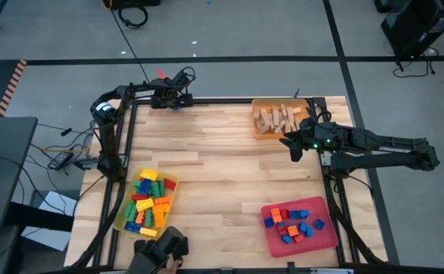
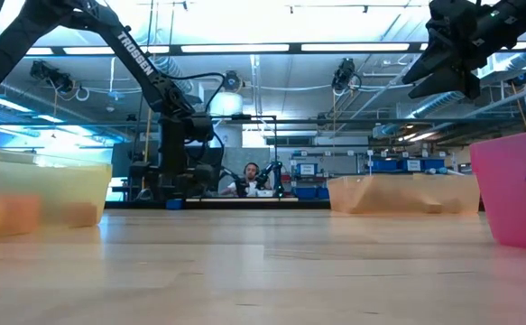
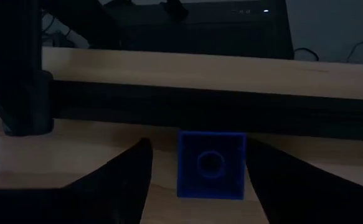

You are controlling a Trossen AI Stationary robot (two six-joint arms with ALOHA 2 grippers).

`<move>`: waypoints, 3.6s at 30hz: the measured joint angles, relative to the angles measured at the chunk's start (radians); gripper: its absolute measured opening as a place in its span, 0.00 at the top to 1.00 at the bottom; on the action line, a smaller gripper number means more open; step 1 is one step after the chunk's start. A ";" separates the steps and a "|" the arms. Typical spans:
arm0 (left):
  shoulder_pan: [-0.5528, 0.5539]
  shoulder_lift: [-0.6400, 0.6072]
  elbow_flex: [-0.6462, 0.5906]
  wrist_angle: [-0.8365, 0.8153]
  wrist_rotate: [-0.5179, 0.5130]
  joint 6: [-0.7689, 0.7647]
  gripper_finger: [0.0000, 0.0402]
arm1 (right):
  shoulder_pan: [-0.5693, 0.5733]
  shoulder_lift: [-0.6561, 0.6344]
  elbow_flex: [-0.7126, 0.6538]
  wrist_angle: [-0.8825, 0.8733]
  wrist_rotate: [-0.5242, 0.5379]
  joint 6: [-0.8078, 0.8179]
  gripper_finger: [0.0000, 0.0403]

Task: Sort blocks by size
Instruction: Put the small blue game piece into the red bin

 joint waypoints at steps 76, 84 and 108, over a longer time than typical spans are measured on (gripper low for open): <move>-0.819 -0.327 0.030 0.788 0.304 -0.421 0.59 | 0.242 0.383 0.000 0.939 0.042 -0.845 0.19; -0.818 -0.316 0.031 0.797 0.292 -0.420 0.59 | 0.224 0.432 0.000 1.029 0.046 -0.836 0.19; -0.816 -0.258 0.029 0.959 0.357 -0.406 0.59 | 0.168 0.441 0.001 1.041 0.060 -0.824 0.34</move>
